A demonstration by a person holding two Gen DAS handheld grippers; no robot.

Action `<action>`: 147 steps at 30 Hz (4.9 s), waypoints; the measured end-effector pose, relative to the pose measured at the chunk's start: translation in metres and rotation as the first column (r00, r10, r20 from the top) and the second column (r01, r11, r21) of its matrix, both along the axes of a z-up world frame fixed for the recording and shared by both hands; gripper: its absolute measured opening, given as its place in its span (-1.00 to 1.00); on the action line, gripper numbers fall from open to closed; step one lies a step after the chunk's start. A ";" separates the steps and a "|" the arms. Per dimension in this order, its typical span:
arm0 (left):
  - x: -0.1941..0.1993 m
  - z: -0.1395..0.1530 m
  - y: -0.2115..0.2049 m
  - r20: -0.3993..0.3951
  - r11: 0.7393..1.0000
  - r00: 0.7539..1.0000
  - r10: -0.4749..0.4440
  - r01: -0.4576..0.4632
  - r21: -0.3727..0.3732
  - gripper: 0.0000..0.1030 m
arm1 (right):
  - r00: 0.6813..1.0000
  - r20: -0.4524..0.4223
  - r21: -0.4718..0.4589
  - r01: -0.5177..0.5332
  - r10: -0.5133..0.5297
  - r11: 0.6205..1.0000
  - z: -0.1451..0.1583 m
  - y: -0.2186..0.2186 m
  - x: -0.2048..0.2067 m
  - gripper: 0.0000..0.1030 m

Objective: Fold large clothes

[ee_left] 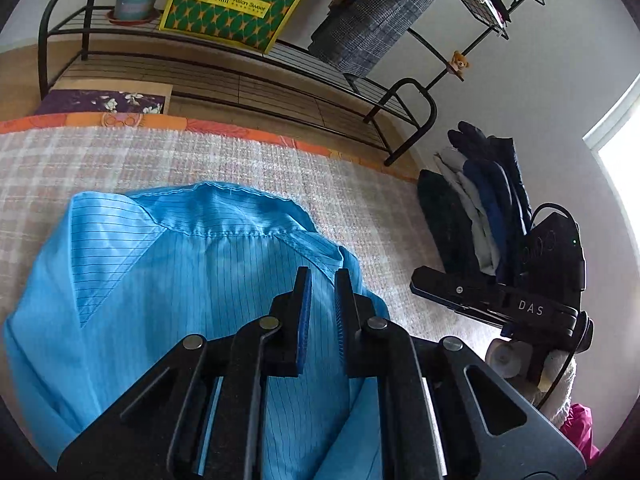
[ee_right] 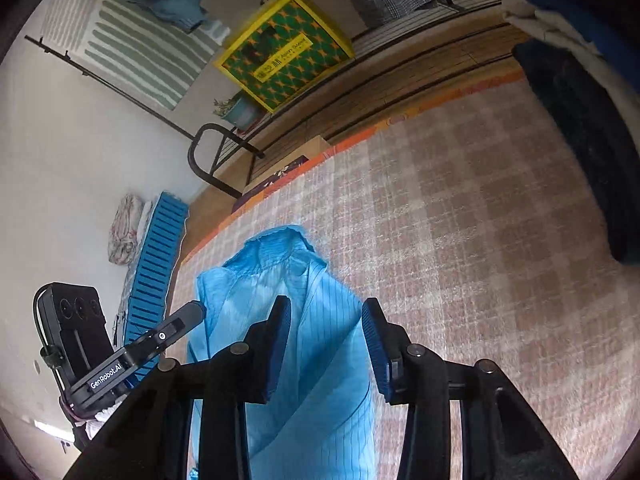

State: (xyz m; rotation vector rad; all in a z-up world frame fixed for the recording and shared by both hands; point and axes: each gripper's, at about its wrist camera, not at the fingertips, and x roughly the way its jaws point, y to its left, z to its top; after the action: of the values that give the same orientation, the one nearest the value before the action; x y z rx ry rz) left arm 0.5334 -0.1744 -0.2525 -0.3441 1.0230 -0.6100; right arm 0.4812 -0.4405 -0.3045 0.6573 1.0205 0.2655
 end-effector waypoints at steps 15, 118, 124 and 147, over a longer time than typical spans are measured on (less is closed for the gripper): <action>0.032 -0.077 -0.004 -0.104 0.991 0.993 -0.048 0.035 -0.126 -0.86 | 0.995 -0.070 0.305 -0.051 0.076 0.951 -0.065 0.025 0.070 -0.24; 0.076 -0.045 -0.033 -0.144 0.976 0.987 -0.076 0.044 -0.215 -0.68 | 0.970 0.051 -0.107 -0.232 0.239 0.967 -0.030 0.011 0.010 -0.19; 0.082 -0.071 -0.039 -0.178 0.987 0.984 -0.022 -0.007 -0.160 -0.69 | 0.959 0.035 -0.214 -0.266 0.280 0.940 -0.025 0.038 0.005 -1.00; 0.028 0.070 0.088 0.137 0.997 0.988 0.066 -0.059 -0.051 0.13 | 0.953 0.256 -0.292 -0.082 0.160 0.953 0.064 -0.002 -0.073 -0.22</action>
State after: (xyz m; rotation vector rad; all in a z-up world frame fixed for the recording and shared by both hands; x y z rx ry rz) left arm 0.5618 -0.0860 -0.1827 -0.3691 0.8628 -0.5936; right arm 0.4084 -0.4421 -0.2403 0.2904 0.8089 0.3062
